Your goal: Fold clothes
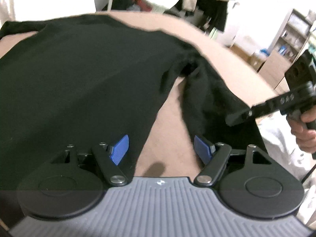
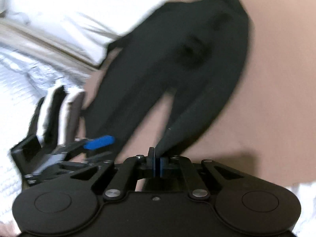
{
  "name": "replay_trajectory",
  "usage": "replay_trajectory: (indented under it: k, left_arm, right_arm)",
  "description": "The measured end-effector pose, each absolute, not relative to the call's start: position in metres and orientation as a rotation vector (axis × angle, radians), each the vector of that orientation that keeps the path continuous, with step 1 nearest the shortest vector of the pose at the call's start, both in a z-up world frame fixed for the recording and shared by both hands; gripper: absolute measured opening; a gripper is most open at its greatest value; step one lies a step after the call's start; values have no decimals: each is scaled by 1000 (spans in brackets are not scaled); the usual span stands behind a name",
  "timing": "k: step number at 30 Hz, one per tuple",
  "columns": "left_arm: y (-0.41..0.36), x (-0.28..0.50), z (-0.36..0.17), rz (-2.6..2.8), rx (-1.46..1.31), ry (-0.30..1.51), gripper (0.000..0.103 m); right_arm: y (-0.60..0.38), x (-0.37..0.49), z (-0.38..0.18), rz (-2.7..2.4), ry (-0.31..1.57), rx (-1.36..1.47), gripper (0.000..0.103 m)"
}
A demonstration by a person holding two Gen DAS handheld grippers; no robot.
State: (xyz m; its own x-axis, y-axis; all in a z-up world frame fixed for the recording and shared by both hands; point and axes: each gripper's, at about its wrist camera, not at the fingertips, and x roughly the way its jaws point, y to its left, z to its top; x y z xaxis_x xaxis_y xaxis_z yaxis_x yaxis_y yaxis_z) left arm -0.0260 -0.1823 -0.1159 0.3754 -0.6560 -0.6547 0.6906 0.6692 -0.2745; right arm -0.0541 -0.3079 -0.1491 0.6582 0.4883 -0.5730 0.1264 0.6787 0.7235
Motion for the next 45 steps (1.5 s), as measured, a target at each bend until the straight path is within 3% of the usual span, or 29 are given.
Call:
replay_trajectory:
  k: [7,18,24,28,31,35,40,42,45]
  left_arm:
    - [-182,-26,-108,-941,5,785,73]
    - [-132,12,-95,-763,-84,776,73]
    - [-98,31,-114,-670,-162,850,73]
    - [-94,34,-122,-645,-128,855,73]
    - [-100,37,-126,-631,-79,835,73]
    - [-122,61,-118,-661,-103,842,73]
    - [-165,114,-89,-739,-255,845,74]
    - [-189,135,-79,-805,-328,882,79]
    - [-224,150,-78,-866,-406,937,80]
  right_arm:
    - [-321,-28,-90,232,785,710,7]
    - [-336,125,18,210,877,371,8]
    - [-297,232,-12,207,986,333,12]
    - [-296,263,-50,211,982,469,33]
    - [-299,262,-58,298,946,481,47]
    - [-317,241,-52,461,888,515,48]
    - [-365,152,-46,290,603,663,50]
    - [-383,108,-56,193,505,700,51]
    - [-387,63,-85,7,546,598,51]
